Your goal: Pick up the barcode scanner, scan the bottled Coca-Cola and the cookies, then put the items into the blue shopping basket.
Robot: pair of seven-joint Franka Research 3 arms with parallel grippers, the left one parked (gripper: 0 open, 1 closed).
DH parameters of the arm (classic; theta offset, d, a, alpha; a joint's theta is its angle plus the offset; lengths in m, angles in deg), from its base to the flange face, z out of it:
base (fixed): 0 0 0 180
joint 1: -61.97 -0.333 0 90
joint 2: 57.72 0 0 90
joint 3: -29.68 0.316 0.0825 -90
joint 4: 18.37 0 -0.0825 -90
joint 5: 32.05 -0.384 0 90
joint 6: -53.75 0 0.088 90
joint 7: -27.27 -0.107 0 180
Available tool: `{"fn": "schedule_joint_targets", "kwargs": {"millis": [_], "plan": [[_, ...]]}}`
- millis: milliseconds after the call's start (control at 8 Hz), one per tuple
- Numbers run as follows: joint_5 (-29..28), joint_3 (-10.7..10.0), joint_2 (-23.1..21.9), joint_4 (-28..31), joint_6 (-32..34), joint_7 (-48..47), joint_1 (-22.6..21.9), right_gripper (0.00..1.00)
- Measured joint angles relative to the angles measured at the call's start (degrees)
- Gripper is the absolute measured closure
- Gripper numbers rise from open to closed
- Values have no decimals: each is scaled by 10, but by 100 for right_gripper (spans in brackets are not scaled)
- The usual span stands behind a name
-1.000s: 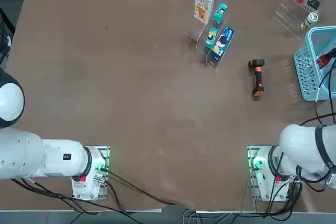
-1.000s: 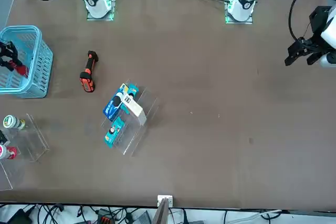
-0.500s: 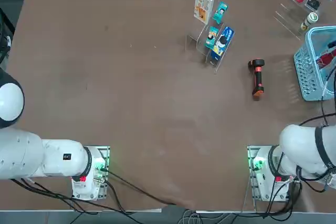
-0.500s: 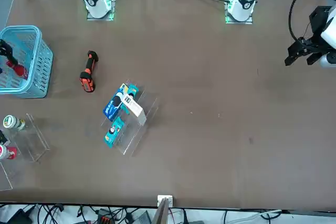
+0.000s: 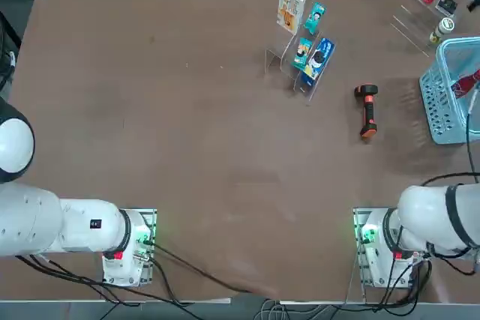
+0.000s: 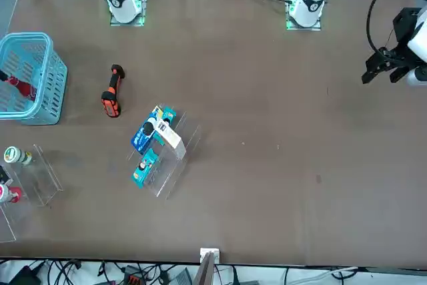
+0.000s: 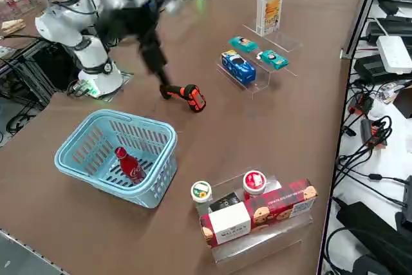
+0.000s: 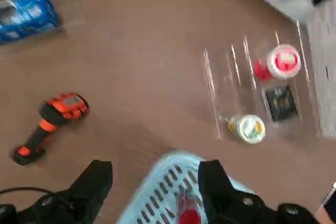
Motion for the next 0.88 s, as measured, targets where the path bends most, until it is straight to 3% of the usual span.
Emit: {"fn": "schedule_joint_targets", "kwargs": {"millis": [250,500,875], "plan": [[24,5,5,-66,61,-166,-127,0],[34,7,24,-82,66,-334,-256,0],[36,7,120,-185,53,-485,-395,0]]}}
